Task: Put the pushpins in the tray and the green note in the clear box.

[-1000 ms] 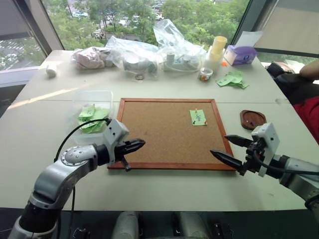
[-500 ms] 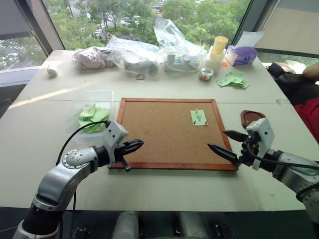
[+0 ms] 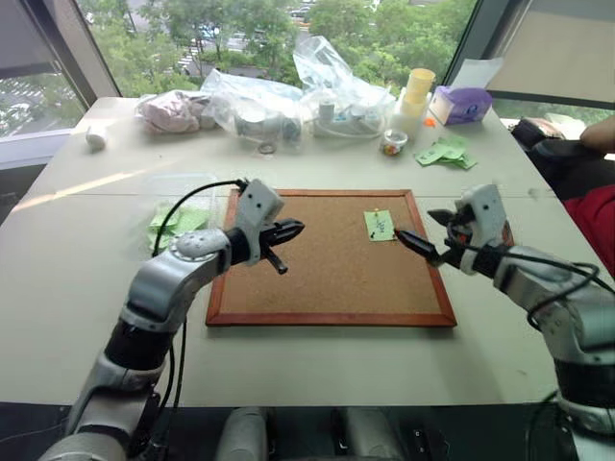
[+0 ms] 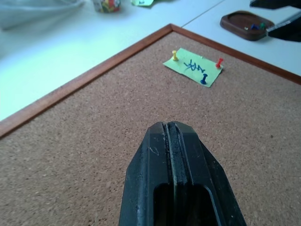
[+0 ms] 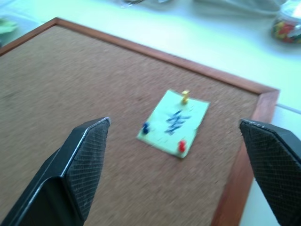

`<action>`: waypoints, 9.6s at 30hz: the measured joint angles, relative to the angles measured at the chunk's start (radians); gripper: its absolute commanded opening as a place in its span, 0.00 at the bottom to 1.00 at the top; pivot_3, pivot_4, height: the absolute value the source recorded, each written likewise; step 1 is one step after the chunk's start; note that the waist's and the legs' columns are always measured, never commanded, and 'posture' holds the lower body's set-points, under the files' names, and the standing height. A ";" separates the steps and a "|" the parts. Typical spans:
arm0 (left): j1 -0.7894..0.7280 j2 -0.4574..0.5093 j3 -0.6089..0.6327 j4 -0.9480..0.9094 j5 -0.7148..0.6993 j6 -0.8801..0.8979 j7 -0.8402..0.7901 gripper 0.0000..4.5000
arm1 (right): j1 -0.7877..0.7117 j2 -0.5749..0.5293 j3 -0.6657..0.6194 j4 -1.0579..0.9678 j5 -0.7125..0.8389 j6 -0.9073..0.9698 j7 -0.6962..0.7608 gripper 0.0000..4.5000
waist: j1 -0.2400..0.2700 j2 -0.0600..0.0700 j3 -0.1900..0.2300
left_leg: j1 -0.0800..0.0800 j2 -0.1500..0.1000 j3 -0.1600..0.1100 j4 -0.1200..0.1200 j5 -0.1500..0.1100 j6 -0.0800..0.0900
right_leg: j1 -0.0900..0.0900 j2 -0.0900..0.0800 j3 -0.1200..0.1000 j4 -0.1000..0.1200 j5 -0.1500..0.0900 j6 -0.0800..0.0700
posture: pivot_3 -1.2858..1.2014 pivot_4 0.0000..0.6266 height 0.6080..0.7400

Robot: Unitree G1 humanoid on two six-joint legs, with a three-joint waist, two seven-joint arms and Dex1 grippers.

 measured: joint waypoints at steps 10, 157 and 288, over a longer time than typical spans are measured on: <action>-0.036 0.017 -0.110 0.082 0.079 0.072 -0.048 0.01 | -0.210 0.130 0.138 0.446 -0.218 -0.224 0.046 1.00 | 0.000 0.001 0.001 | -0.001 0.001 0.001 0.000 0.001 -0.001 | -0.002 -0.001 0.000 0.001 0.000 0.000 | 0.52 0.24 0.99; 0.047 0.008 -0.180 0.030 0.259 -0.031 -0.188 0.00 | 0.070 0.148 -0.016 0.110 -0.120 -0.216 0.070 1.00 | 0.006 0.016 -0.003 | 0.000 0.000 0.000 0.001 0.000 -0.001 | 0.001 -0.001 0.002 0.002 0.000 0.001 | 0.52 0.24 0.99; 0.060 0.010 -0.180 0.019 0.278 -0.026 -0.187 0.00 | 0.060 0.206 -0.253 0.283 -0.136 -0.407 -0.092 0.01 | 0.002 0.016 -0.003 | 0.001 0.000 0.000 0.000 0.001 -0.001 | 0.001 -0.001 0.002 0.002 0.000 0.001 | 0.52 0.24 0.99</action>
